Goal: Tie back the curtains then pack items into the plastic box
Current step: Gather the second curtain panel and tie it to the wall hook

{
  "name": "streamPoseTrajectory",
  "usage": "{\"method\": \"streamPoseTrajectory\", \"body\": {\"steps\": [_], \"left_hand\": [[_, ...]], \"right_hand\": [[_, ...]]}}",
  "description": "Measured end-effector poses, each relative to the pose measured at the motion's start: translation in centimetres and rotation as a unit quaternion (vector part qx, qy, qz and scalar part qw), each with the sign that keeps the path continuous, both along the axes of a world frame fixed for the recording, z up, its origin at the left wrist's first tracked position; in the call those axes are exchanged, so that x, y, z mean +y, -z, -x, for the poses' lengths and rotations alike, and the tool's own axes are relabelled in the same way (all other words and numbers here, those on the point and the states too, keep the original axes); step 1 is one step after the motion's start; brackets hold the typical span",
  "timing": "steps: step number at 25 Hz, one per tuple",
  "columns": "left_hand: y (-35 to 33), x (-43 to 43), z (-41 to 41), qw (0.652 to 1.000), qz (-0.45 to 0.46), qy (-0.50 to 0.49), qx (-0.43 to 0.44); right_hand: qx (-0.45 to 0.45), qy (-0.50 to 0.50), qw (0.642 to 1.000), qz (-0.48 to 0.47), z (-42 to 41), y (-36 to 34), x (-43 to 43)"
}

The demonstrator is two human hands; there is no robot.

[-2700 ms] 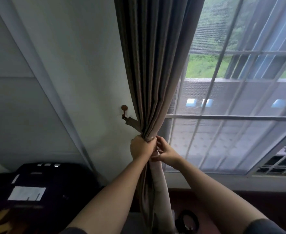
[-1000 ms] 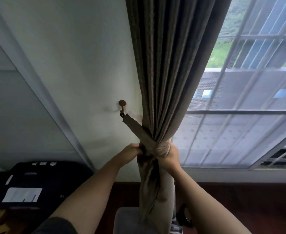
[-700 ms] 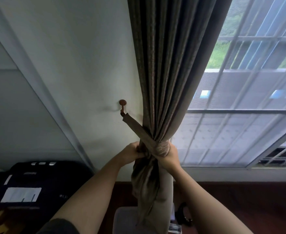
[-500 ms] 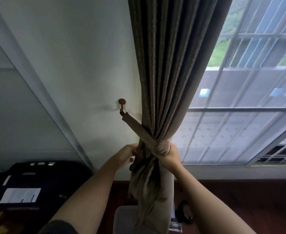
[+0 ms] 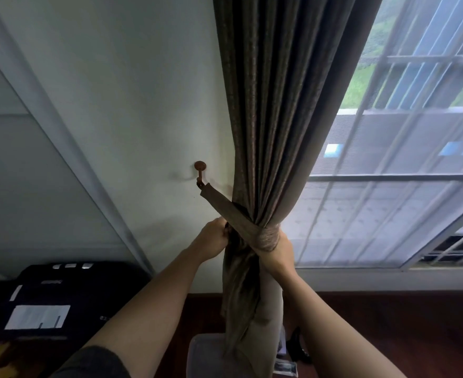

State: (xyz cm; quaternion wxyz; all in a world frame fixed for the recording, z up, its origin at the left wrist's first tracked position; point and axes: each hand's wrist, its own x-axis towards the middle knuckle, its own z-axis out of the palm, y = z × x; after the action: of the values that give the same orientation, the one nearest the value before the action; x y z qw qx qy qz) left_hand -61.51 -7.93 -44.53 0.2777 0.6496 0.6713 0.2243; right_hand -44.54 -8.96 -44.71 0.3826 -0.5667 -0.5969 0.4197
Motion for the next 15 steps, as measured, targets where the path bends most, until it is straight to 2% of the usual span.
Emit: {"method": "streamPoseTrajectory", "body": {"steps": [3,6,11,15], "left_hand": [[0.7,-0.2,0.8,0.999,-0.034,0.015,0.02],[1.3,-0.7,2.3,1.0,-0.014,0.001,-0.018],[1.4,0.3,4.6,0.997,0.006,-0.019,0.074],[-0.1,-1.3,5.1,0.995,-0.029,0.026,0.089]], "right_hand": [[0.007,0.013,1.0,0.012,-0.2,0.0,-0.3],[0.02,0.014,1.0,0.015,0.2,0.6,-0.8],[-0.025,-0.005,1.0,0.003,0.9,1.2,-1.1],[-0.034,0.012,0.999,-0.012,0.3,1.0,-1.3]]}}
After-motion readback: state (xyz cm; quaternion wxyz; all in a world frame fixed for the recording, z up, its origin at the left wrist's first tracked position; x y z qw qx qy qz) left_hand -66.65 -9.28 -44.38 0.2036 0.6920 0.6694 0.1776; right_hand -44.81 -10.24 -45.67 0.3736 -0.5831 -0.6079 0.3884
